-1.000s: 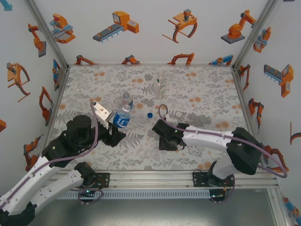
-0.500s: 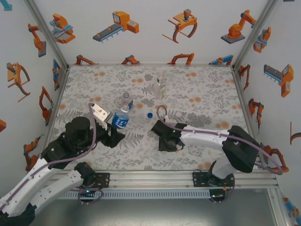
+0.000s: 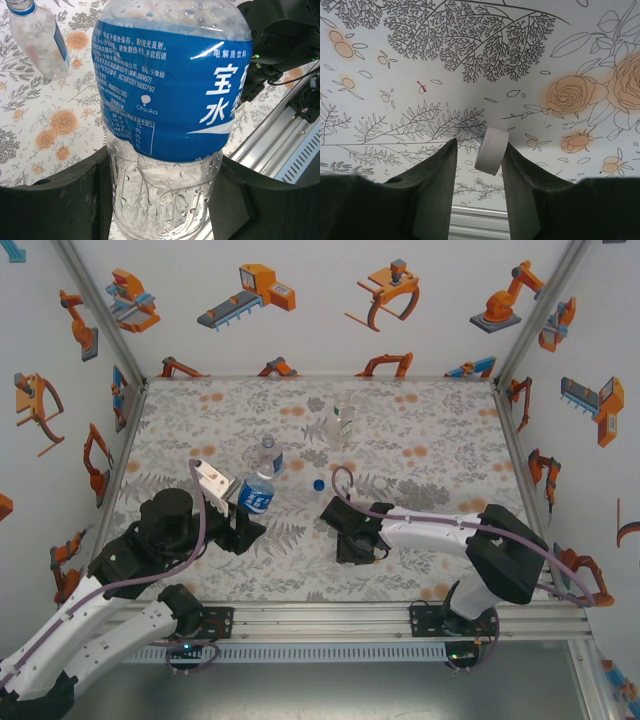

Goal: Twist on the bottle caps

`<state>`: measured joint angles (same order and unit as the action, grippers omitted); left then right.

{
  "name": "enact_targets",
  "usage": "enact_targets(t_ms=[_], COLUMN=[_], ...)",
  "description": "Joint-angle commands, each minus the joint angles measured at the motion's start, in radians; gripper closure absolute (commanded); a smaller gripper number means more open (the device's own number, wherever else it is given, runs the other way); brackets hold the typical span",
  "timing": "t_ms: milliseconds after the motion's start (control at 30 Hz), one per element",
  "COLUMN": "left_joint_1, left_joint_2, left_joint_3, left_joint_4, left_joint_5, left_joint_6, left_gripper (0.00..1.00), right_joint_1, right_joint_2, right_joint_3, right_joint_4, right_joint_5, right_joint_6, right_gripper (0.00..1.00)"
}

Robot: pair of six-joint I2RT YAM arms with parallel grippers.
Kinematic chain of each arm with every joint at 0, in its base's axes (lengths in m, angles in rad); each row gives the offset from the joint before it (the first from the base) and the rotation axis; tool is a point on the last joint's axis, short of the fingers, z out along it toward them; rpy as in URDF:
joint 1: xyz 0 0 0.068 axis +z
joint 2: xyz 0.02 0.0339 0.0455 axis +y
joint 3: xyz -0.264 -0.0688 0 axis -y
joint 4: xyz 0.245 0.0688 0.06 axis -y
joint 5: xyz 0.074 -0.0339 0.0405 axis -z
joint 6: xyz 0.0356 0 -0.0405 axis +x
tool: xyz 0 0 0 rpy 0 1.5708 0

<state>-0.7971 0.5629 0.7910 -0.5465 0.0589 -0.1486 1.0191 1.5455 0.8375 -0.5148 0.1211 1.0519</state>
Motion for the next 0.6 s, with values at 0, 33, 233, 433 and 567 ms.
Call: enact_targets(t_ms=[0,33,233,433,567], left_joint_1=[0.005,0.005,0.005,0.006,0.005], left_joint_2=[-0.015,-0.017,-0.029,-0.034,-0.035], left_joint_3=[-0.011,-0.012,-0.016,-0.017,-0.019], left_joint_4=[0.008,0.006,0.002,-0.001,0.001], left_joint_5=[-0.011,-0.011,-0.016,-0.016,-0.015], left_joint_6=[-0.014,-0.016,-0.017,-0.019,-0.02], left_gripper=[1.0,1.0,1.0,1.0,1.0], right_joint_1=[0.007,0.007,0.005,0.002,0.001], right_joint_2=[0.018,0.018,0.019,0.009,-0.012], right_joint_3=[-0.012,-0.014,-0.018,-0.021,0.007], right_joint_4=[-0.007,-0.005,-0.004,-0.005,-0.005], right_joint_5=[0.004,0.003,0.005,0.006,0.011], right_joint_6=[0.021,0.023,0.029,0.031,-0.001], right_gripper=[0.61,0.62,0.66,0.71,0.76])
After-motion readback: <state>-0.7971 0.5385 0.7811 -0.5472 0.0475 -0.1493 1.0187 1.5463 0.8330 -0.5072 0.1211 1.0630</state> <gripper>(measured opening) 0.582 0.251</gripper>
